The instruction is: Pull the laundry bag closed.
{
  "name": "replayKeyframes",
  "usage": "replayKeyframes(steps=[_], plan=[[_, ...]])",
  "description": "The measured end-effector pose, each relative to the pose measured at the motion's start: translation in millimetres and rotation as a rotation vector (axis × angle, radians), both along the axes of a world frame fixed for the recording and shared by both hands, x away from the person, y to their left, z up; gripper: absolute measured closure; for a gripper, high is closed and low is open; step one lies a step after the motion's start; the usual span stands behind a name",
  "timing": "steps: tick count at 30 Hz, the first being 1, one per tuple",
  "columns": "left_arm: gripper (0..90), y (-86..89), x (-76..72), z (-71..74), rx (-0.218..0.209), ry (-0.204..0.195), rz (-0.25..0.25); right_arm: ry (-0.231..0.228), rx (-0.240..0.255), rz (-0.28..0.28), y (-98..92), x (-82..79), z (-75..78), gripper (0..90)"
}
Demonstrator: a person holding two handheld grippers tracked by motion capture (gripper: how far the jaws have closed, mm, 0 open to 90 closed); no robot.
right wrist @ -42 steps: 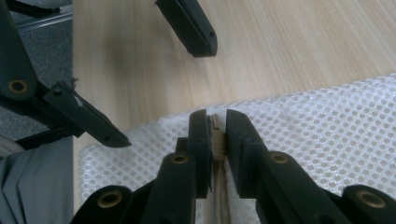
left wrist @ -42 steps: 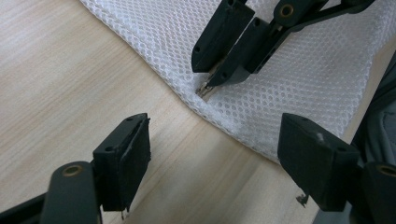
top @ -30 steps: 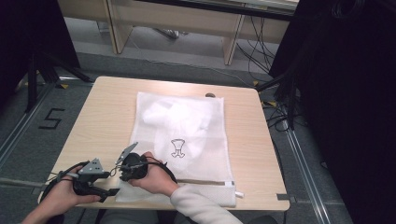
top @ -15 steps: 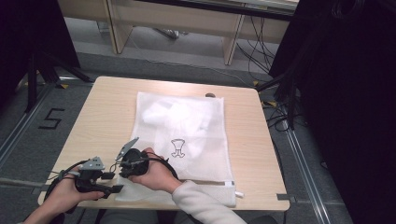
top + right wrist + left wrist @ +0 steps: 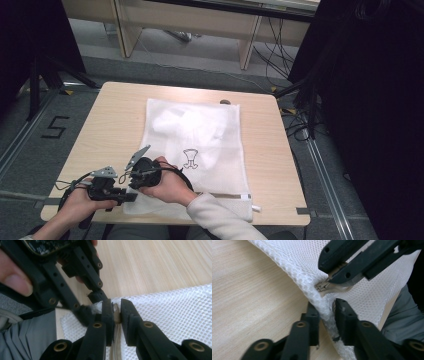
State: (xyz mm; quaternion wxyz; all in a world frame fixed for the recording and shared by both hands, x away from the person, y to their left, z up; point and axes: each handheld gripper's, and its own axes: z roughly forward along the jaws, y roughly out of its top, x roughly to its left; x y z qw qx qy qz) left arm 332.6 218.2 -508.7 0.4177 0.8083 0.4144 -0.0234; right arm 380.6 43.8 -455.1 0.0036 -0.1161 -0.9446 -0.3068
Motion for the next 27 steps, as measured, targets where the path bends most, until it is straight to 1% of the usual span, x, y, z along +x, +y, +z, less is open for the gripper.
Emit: replayKeyframes(steps=[2,3,4,5,6,8,9,10,13,14,15,16,17,19,20,21,22,23,24,26,27], plan=[[82.2,0.7,0.0,1.9,0.003,0.014,-0.007,0.012,-0.001,-0.003,-2.6,-0.4,-1.1,82.0],[83.3,0.5,-0.6,3.3,0.001,0.009,0.003,0.012,0.002,0.002,-4.4,-0.1,-1.7,82.0],[84.0,1.3,-0.1,4.5,0.006,0.007,-0.001,0.013,-0.006,-0.004,-6.2,-0.4,-2.4,82.0],[84.4,1.2,-0.2,5.7,-0.009,0.005,-0.003,0.006,-0.014,0.005,-8.4,0.2,-3.1,82.1],[84.8,0.9,-0.6,6.9,-0.017,0.005,0.005,0.019,-0.016,0.003,-10.1,-0.9,-3.9,82.1],[85.1,0.2,-1.2,8.1,-0.018,0.001,0.007,0.018,-0.018,0.0,-13.3,-1.2,-6.5,82.2],[85.2,0.1,-1.4,8.2,-0.016,0.001,0.008,0.041,-0.034,-0.022,-15.0,-3.3,-5.9,82.2],[85.3,0.2,-1.3,8.1,-0.026,0.005,0.005,0.034,-0.021,-0.003,-16.0,-2.3,-6.9,82.2],[85.4,0.5,-1.5,8.5,-0.028,0.005,0.01,0.03,-0.022,-0.004,-18.8,-2.7,-7.9,82.2],[85.5,1.4,-1.1,8.9,-0.029,0.005,0.008,0.042,-0.048,-0.025,-21.0,-4.4,-9.4,82.2],[85.5,1.2,-1.3,9.0,-0.034,0.006,0.011,0.053,-0.061,-0.043,-22.1,-5.5,-9.6,82.2],[85.4,1.3,-1.2,9.0,-0.031,0.004,0.005,0.049,-0.04,-0.019,-23.1,-4.1,-11.5,82.2],[85.4,0.7,-1.8,9.4,-0.022,-0.004,0.01,0.036,-0.028,-0.015,-23.7,-3.4,-12.6,82.2],[85.4,0.6,-1.9,9.5,-0.019,-0.006,0.002,0.036,-0.027,-0.013,-24.0,-3.5,-12.6,82.2],[85.3,-0.1,-2.2,9.4,-0.019,-0.014,0.002,0.032,-0.026,-0.014,-24.2,-4.6,-11.8,82.2],[85.3,-0.1,-2.2,9.4,-0.019,-0.014,0.002,0.025,-0.022,-0.011,-24.2,-4.6,-11.7,82.2],[85.3,0.6,-2.4,10.0,-0.013,-0.023,0.003,0.029,-0.019,-0.015,-24.8,-5.3,-11.4,82.2],[85.3,0.3,-2.5,10.0,-0.019,-0.023,0.004,0.015,-0.016,-0.015,-25.5,-4.6,-11.5,82.2],[85.3,0.5,-2.3,10.1,-0.012,-0.025,-0.002,0.024,-0.007,-0.013,-26.0,-5.0,-11.3,82.2],[85.3,-0.1,-2.5,9.6,-0.013,-0.026,-0.006,0.025,-0.008,-0.015,-26.5,-5.5,-11.9,82.2],[85.3,-0.2,-2.8,9.4,-0.006,-0.029,-0.004,0.025,-0.009,-0.017,-26.6,-5.9,-12.2,82.2]])
